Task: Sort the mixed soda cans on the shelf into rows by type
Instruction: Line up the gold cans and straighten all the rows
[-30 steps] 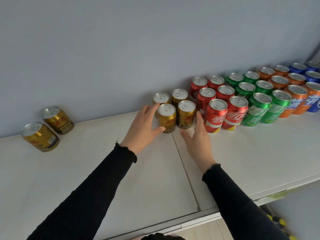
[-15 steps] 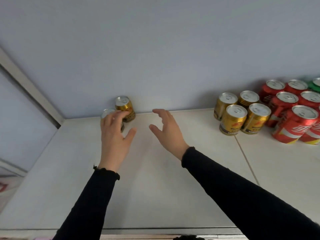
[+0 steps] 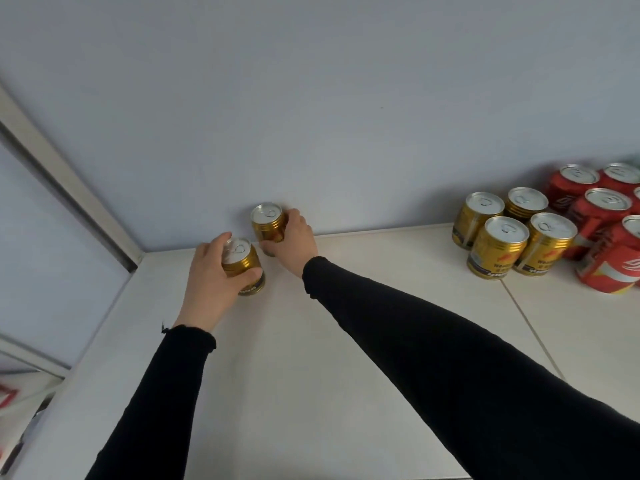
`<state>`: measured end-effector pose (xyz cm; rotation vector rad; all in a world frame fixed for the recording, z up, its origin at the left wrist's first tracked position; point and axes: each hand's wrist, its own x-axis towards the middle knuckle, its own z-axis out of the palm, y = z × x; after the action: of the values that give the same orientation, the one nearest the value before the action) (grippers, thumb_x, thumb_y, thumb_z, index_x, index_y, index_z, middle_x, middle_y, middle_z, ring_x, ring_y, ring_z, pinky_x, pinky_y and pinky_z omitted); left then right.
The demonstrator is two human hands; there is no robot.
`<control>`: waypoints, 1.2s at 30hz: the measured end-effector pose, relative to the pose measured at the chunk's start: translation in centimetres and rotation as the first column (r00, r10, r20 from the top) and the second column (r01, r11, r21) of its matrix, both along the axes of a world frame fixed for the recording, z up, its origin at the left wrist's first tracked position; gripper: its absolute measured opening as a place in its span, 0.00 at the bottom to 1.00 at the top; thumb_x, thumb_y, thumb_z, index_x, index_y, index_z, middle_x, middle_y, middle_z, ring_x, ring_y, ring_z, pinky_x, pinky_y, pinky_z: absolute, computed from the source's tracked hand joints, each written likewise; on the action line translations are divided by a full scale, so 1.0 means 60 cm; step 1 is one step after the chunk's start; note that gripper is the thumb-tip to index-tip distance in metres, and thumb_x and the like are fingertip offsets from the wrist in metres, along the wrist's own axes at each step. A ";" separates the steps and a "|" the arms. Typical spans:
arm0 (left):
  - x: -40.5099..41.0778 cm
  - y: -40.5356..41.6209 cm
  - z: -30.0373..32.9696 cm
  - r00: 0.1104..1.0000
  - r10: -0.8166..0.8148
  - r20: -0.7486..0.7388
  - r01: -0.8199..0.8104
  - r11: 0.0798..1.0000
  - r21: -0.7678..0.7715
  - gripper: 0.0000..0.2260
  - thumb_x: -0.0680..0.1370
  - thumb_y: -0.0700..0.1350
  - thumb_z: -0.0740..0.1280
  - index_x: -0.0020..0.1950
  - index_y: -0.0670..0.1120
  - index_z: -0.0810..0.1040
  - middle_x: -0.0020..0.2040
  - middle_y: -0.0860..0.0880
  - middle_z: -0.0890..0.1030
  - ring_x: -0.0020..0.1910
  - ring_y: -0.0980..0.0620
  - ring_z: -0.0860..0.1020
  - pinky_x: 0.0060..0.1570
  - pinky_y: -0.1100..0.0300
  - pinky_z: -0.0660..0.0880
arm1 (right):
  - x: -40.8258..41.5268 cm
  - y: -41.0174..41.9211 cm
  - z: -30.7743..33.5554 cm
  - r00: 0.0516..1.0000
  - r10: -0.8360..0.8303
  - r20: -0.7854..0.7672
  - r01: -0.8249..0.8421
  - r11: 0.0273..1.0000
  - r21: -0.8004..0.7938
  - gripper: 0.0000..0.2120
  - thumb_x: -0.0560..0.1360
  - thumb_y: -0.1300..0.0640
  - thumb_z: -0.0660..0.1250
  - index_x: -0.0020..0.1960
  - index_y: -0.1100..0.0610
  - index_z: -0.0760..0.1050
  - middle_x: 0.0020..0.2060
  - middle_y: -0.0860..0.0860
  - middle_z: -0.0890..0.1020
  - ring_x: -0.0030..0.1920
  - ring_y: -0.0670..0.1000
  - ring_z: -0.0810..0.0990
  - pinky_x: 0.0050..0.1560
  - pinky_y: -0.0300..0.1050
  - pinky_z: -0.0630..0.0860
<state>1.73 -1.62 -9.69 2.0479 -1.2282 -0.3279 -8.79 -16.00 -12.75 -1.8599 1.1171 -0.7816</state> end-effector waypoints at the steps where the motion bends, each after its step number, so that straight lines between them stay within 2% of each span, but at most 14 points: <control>1: 0.002 0.007 -0.001 0.999 -0.012 -0.037 0.012 1.000 0.000 0.37 0.71 0.48 0.79 0.77 0.52 0.65 0.66 0.48 0.69 0.64 0.49 0.72 0.64 0.53 0.72 | 0.003 -0.001 0.000 1.000 -0.005 -0.018 0.005 1.000 -0.019 0.34 0.70 0.52 0.77 0.68 0.59 0.65 0.62 0.57 0.74 0.62 0.59 0.72 0.64 0.56 0.73; 4: 0.008 0.023 0.000 0.995 -0.064 -0.071 0.065 0.998 0.012 0.36 0.72 0.43 0.78 0.76 0.52 0.66 0.67 0.49 0.73 0.64 0.50 0.73 0.62 0.55 0.72 | 0.001 0.001 0.000 1.000 0.002 -0.014 -0.002 1.000 -0.022 0.35 0.69 0.51 0.78 0.69 0.58 0.65 0.62 0.56 0.74 0.62 0.58 0.73 0.64 0.54 0.74; 7: -0.001 0.029 0.002 0.996 -0.063 -0.058 0.063 0.998 -0.010 0.32 0.71 0.43 0.79 0.72 0.51 0.70 0.64 0.51 0.77 0.61 0.50 0.75 0.57 0.57 0.71 | -0.029 0.013 -0.001 0.999 0.004 0.054 -0.005 0.999 0.033 0.34 0.68 0.48 0.79 0.68 0.55 0.67 0.61 0.53 0.76 0.60 0.55 0.76 0.61 0.53 0.77; 11: -0.058 0.017 -0.001 0.994 -0.085 -0.063 0.081 0.995 -0.060 0.30 0.70 0.46 0.80 0.68 0.54 0.72 0.60 0.55 0.78 0.59 0.52 0.75 0.51 0.62 0.71 | -0.125 0.051 0.019 0.980 -0.039 0.193 0.031 0.998 0.046 0.31 0.68 0.49 0.79 0.65 0.53 0.68 0.58 0.49 0.78 0.54 0.47 0.78 0.51 0.38 0.75; 13: -0.098 0.007 -0.005 0.990 -0.122 -0.074 0.115 0.990 -0.086 0.30 0.69 0.47 0.80 0.68 0.55 0.72 0.61 0.55 0.79 0.59 0.53 0.76 0.52 0.60 0.74 | -0.195 0.073 0.034 0.969 -0.059 0.239 0.052 0.998 0.033 0.30 0.68 0.50 0.79 0.64 0.53 0.69 0.56 0.47 0.79 0.51 0.41 0.77 0.47 0.32 0.73; 14: -0.121 0.002 -0.006 0.987 -0.138 -0.082 0.130 0.987 -0.098 0.30 0.69 0.47 0.80 0.68 0.55 0.72 0.61 0.55 0.79 0.59 0.53 0.76 0.53 0.57 0.76 | -0.232 0.083 0.040 0.965 -0.067 0.252 0.064 0.998 0.019 0.29 0.68 0.50 0.79 0.63 0.52 0.69 0.55 0.46 0.79 0.51 0.40 0.77 0.47 0.33 0.74; 17: -0.206 -0.012 -0.003 0.980 -0.170 -0.102 0.158 0.980 -0.118 0.31 0.68 0.49 0.81 0.67 0.55 0.72 0.61 0.55 0.79 0.58 0.55 0.77 0.52 0.57 0.78 | -0.352 0.109 0.046 0.965 -0.123 0.231 0.136 0.990 -0.040 0.29 0.66 0.46 0.79 0.61 0.48 0.70 0.54 0.45 0.78 0.55 0.43 0.76 0.51 0.39 0.77; 19: -0.272 -0.019 0.001 0.971 -0.209 -0.115 0.194 0.973 -0.125 0.30 0.67 0.50 0.81 0.65 0.56 0.72 0.60 0.57 0.78 0.56 0.59 0.77 0.49 0.59 0.78 | -0.436 0.123 0.046 0.965 -0.166 0.201 0.183 0.981 -0.070 0.29 0.65 0.43 0.79 0.61 0.46 0.70 0.54 0.43 0.77 0.56 0.42 0.76 0.50 0.38 0.75; 23: -0.407 -0.027 0.004 0.945 -0.288 -0.155 0.270 0.955 -0.124 0.29 0.67 0.52 0.81 0.63 0.59 0.72 0.58 0.61 0.78 0.55 0.62 0.76 0.46 0.62 0.77 | -0.605 0.133 0.039 0.959 -0.249 0.137 0.262 0.961 -0.086 0.29 0.65 0.42 0.79 0.60 0.44 0.69 0.52 0.40 0.77 0.50 0.41 0.75 0.44 0.33 0.70; 27: -0.536 -0.048 -0.002 0.932 -0.329 -0.154 0.316 0.943 -0.099 0.28 0.68 0.51 0.81 0.63 0.59 0.72 0.59 0.60 0.77 0.57 0.61 0.75 0.49 0.59 0.80 | -0.736 0.115 0.026 0.953 -0.280 0.115 0.283 0.959 -0.009 0.29 0.68 0.47 0.79 0.62 0.45 0.67 0.51 0.41 0.78 0.43 0.36 0.76 0.37 0.29 0.72; 29: -0.589 -0.065 -0.001 0.938 -0.320 -0.135 0.310 0.947 -0.089 0.29 0.68 0.51 0.80 0.65 0.58 0.71 0.60 0.60 0.77 0.58 0.60 0.75 0.50 0.58 0.80 | -0.778 0.098 0.023 0.957 -0.270 0.104 0.268 0.963 0.026 0.29 0.69 0.48 0.79 0.62 0.44 0.65 0.55 0.42 0.77 0.44 0.36 0.76 0.37 0.26 0.72; 31: -0.630 -0.084 0.002 0.946 -0.305 -0.106 0.297 0.951 -0.085 0.29 0.69 0.52 0.80 0.66 0.58 0.70 0.61 0.61 0.76 0.59 0.62 0.74 0.51 0.59 0.80 | -0.801 0.079 0.020 0.965 -0.245 0.095 0.242 0.969 0.047 0.30 0.70 0.47 0.78 0.63 0.43 0.63 0.58 0.41 0.76 0.49 0.41 0.77 0.38 0.27 0.73; 34: -0.669 -0.111 0.008 0.954 -0.285 -0.090 0.279 0.958 -0.068 0.30 0.70 0.51 0.79 0.67 0.58 0.69 0.62 0.60 0.76 0.60 0.60 0.74 0.55 0.56 0.80 | -0.809 0.060 0.014 0.973 -0.203 0.112 0.196 0.978 0.069 0.31 0.71 0.47 0.78 0.66 0.45 0.64 0.62 0.42 0.76 0.61 0.47 0.78 0.54 0.37 0.77; 36: -0.684 -0.121 0.009 0.962 -0.266 -0.064 0.262 0.963 -0.056 0.30 0.70 0.51 0.79 0.67 0.57 0.69 0.63 0.59 0.76 0.62 0.58 0.74 0.57 0.52 0.80 | -0.808 0.056 0.011 0.972 -0.198 0.125 0.190 0.979 0.071 0.32 0.71 0.48 0.77 0.68 0.47 0.63 0.65 0.45 0.76 0.64 0.49 0.77 0.59 0.41 0.77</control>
<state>-39.29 -8.86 -9.12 1.8180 -1.4537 -0.4878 -57.26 -12.66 -12.11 -1.6425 1.2363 -0.9575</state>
